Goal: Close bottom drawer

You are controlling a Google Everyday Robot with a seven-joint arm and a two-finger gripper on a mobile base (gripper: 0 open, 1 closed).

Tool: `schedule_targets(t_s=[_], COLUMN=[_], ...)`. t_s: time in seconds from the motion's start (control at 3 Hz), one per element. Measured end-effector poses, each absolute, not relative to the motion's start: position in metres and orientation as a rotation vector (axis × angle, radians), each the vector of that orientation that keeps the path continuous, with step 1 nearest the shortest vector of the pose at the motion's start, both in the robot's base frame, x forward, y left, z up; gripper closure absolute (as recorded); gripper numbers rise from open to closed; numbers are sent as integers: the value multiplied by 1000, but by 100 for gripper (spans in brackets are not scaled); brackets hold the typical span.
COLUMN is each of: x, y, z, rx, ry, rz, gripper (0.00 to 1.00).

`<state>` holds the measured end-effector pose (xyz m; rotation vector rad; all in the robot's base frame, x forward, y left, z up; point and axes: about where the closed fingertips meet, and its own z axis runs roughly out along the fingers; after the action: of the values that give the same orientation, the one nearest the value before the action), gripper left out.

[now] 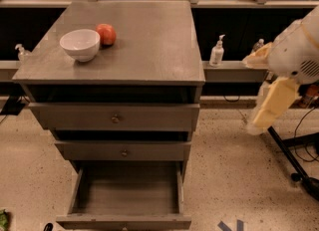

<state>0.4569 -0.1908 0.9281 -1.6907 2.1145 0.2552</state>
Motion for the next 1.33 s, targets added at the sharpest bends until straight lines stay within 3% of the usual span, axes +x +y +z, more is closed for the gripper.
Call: schedule_targets(t_s=[0.67,1.0,1.33], x=[427,427,428], y=[-118,-119,-76], z=[875,883,827], rx=[-1488,-1529,-1447], ry=[2022,1992,1842], rz=[545,563,872], gripper=[0,0,0])
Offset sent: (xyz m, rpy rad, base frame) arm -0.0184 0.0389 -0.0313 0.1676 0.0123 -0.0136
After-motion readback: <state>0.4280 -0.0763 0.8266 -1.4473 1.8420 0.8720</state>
